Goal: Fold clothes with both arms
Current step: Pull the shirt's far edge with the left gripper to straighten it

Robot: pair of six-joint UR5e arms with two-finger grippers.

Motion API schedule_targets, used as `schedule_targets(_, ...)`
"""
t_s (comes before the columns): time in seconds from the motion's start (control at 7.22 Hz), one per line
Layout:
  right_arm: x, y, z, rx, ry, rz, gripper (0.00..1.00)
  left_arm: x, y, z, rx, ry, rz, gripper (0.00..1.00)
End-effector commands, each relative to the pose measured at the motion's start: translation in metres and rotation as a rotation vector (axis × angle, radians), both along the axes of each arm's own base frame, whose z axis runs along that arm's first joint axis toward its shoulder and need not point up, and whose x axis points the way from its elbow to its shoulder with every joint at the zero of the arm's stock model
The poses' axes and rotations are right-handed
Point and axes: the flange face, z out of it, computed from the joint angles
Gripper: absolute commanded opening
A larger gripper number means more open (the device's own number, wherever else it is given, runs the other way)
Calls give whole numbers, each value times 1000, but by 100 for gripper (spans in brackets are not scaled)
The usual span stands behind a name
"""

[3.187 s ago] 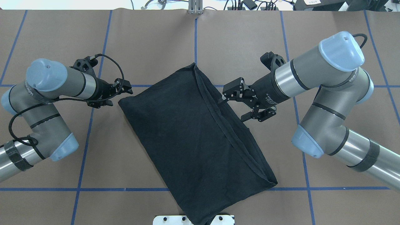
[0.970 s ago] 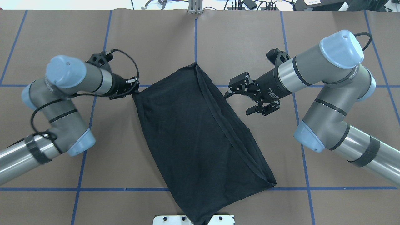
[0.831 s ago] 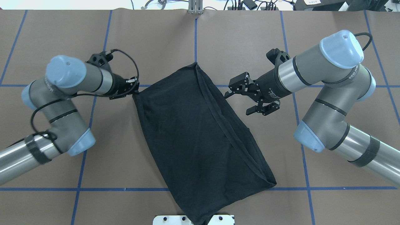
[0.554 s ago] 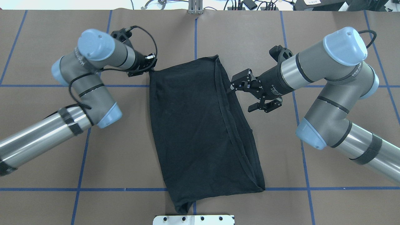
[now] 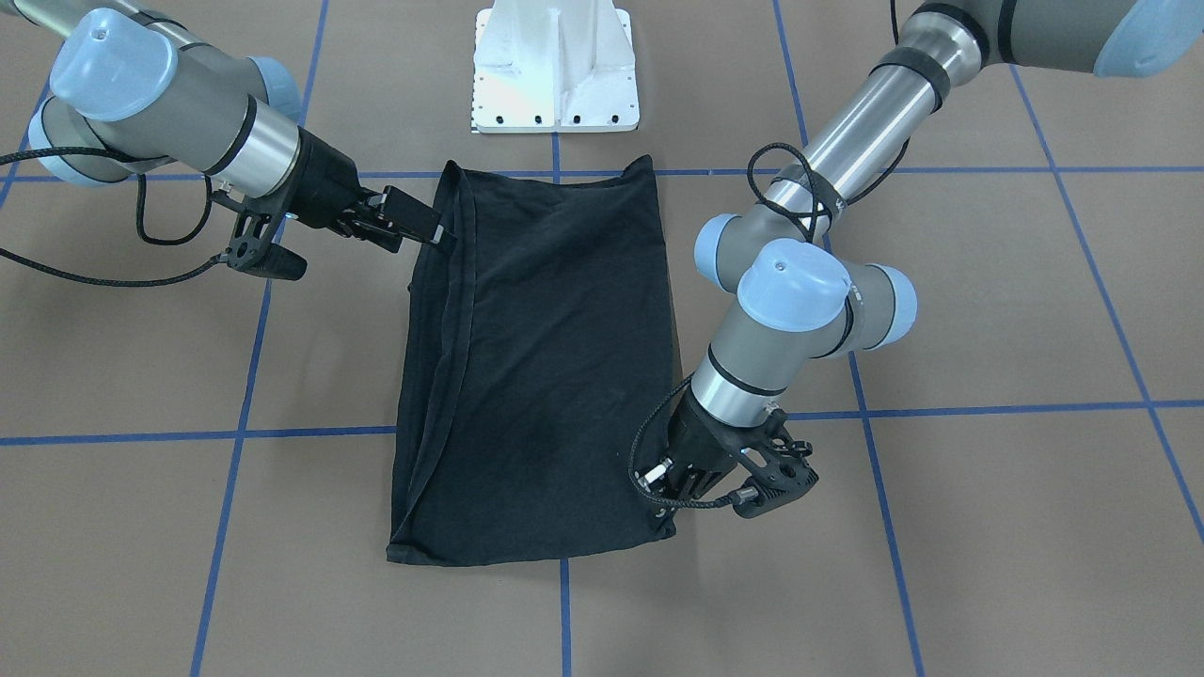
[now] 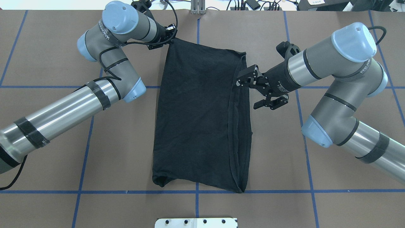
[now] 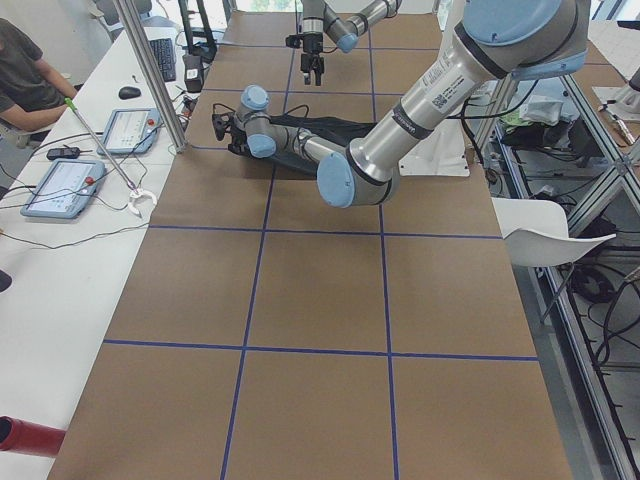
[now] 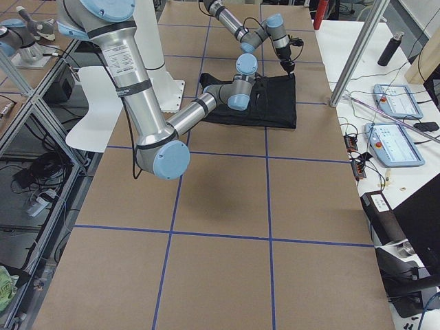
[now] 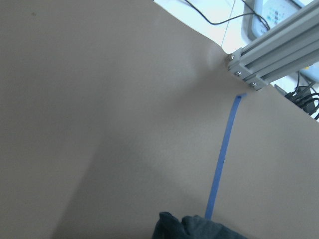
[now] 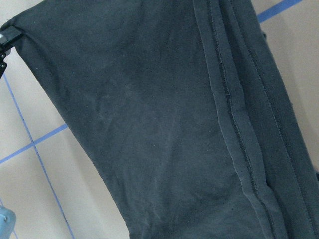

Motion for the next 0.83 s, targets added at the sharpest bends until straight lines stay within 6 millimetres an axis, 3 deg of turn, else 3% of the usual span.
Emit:
schedule_targets(0.0,1,-2,1,8,3,16,100,-1,-5,7,59,-37,7,53)
schedule_targets(0.14,1,-3,2,41,6,16,100,-3,-5,3,111,-58,25,100)
schedule_targets(0.28,3,-5,1,50,7,18,100,-12,-8,-4,134,-58,28,100)
schedule_targets(0.42,4,-8,2,72,21,35,100,-33,-10,-20,160,-41,25,100)
schedule_targets(0.69,3,-32,14,114,108,98,100,-90,2,16,142,-9,83,100)
